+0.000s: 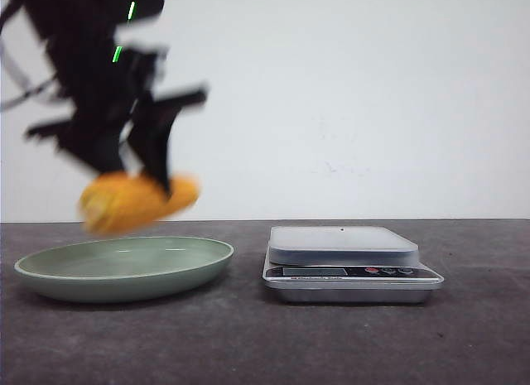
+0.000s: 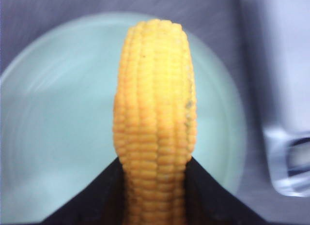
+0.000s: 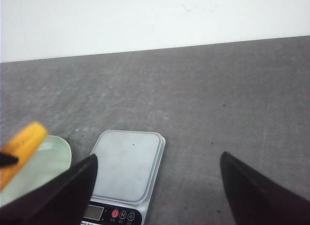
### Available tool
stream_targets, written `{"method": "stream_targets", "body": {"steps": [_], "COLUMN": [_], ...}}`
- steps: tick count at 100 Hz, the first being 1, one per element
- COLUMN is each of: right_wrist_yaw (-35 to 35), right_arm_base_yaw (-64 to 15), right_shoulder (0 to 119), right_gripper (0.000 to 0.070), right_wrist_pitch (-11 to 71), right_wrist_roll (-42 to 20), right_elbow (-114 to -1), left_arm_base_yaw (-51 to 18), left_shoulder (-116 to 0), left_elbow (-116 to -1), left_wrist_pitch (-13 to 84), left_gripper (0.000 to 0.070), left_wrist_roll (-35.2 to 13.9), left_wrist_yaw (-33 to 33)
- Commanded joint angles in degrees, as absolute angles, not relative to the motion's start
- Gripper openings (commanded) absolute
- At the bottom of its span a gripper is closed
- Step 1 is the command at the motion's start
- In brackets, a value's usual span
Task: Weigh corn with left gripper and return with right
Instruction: 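Grasp the corn with the left gripper and carry it over the scale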
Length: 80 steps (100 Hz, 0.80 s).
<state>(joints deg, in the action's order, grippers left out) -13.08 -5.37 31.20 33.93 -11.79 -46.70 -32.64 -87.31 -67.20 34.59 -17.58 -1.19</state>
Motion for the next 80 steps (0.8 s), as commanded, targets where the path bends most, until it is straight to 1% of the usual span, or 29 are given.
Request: {"method": "stream_targets", "body": {"steps": [1, 9, 18, 37, 54, 80], "right_wrist_yaw": [-12.86, -12.86, -12.88, -13.13, -13.13, -13.10], "right_arm_base_yaw": [-5.54, -5.54, -5.54, -5.54, -5.54, -5.54], "right_shoulder": [31.38, 31.35, 31.35, 31.35, 31.33, 31.33], "right_gripper": [0.0511, 0.0511, 0.0511, 0.0511, 0.0511, 0.0511], "right_wrist_pitch": [33.61, 33.63, 33.76, 34.37, 34.85, 34.85], "right_wrist_roll": [-11.16, -11.18, -11.16, -11.16, -11.35, -11.16], "right_elbow": [-47.72, -47.72, -47.72, -47.72, -47.72, -47.72], "left_arm_base_yaw": [-34.79, -37.69, -40.75, -44.05, -45.41, -46.59], "left_shoulder": [-87.74, -88.66, -91.15, -100.25, -108.92, -116.22], "left_elbow": [-72.27, -77.36, -82.65, -90.85, -94.72, -95.64], "left_wrist_pitch": [36.86, 37.69, 36.82, 35.14, 34.44, 31.53], "left_gripper": [0.0010, 0.0010, 0.0010, 0.0010, 0.0010, 0.0010], "left_wrist_roll": [-17.56, -17.89, -19.86, -23.88, -27.97, -29.52], "left_wrist_yaw": [-1.06, -1.19, -2.15, -2.37, -2.37, -2.39]}}
